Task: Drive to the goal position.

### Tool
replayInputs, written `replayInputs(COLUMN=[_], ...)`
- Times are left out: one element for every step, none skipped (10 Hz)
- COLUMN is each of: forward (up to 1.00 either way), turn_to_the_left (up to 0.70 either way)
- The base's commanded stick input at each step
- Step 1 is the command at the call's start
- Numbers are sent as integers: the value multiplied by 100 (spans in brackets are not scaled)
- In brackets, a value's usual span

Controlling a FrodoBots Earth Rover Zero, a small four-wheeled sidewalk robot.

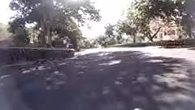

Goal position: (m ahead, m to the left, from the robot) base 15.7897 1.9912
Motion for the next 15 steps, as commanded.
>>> replayInputs(forward=[100,100,100,100,100,100,100,100,100,100,100,100,100,100,100], turn_to_the_left=[-4,-2,0,0,0,-1,-2,-4,0,0,0,0,0,0,0])
